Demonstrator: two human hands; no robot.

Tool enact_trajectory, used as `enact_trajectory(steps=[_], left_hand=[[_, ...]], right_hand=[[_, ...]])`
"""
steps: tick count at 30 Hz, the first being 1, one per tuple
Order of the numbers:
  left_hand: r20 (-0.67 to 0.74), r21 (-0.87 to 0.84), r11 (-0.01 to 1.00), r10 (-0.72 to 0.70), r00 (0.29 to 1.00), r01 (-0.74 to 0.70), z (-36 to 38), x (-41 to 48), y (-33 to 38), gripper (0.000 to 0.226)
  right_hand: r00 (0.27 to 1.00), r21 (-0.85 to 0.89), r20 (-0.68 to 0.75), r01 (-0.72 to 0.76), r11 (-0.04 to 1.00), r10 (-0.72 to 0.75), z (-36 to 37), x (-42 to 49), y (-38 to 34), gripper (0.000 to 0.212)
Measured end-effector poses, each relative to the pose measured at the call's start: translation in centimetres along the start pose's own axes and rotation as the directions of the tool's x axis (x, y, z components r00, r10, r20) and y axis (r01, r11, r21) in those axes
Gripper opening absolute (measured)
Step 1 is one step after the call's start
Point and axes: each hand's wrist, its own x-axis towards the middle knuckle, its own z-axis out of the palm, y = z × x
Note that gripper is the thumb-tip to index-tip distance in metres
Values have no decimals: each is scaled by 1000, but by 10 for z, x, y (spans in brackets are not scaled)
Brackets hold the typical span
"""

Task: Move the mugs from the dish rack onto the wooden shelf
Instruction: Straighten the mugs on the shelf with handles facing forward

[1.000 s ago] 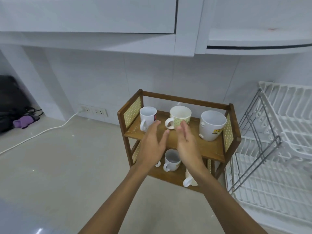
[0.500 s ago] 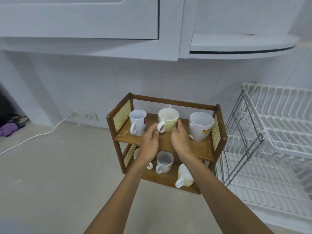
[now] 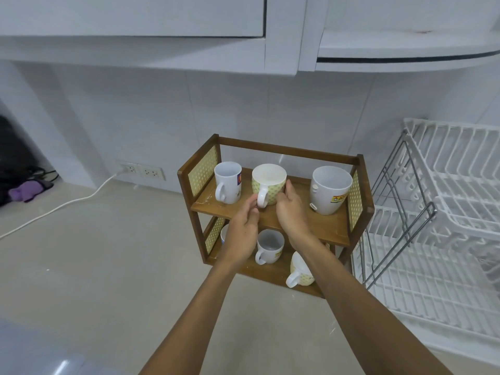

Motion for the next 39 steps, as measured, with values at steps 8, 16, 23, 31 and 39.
enact_trajectory(steps=[8, 16, 23, 31, 39], left_hand=[[-1, 3, 1000, 12, 1000, -12, 0, -4, 5, 41], [4, 37, 999, 11, 1000, -11, -2, -7, 4, 41], [-120, 92, 995, 35, 992, -24, 1, -19, 21, 44], [127, 109, 981, 146, 981, -160, 58, 8, 75, 49], [276, 8, 998, -59, 959, 59, 91, 64, 75, 56]], right_hand=[[1000, 10, 16, -2, 1000, 2, -2, -5, -2, 58], [1000, 17, 23, -2, 1000, 2, 0, -11, -1, 58], [999, 8, 43, 13, 1000, -14, -8, -26, -6, 57], [964, -14, -242, 112, 994, -112, -55, -93, 20, 64], [951, -7, -307, 30, 1000, -30, -71, -61, 16, 61]])
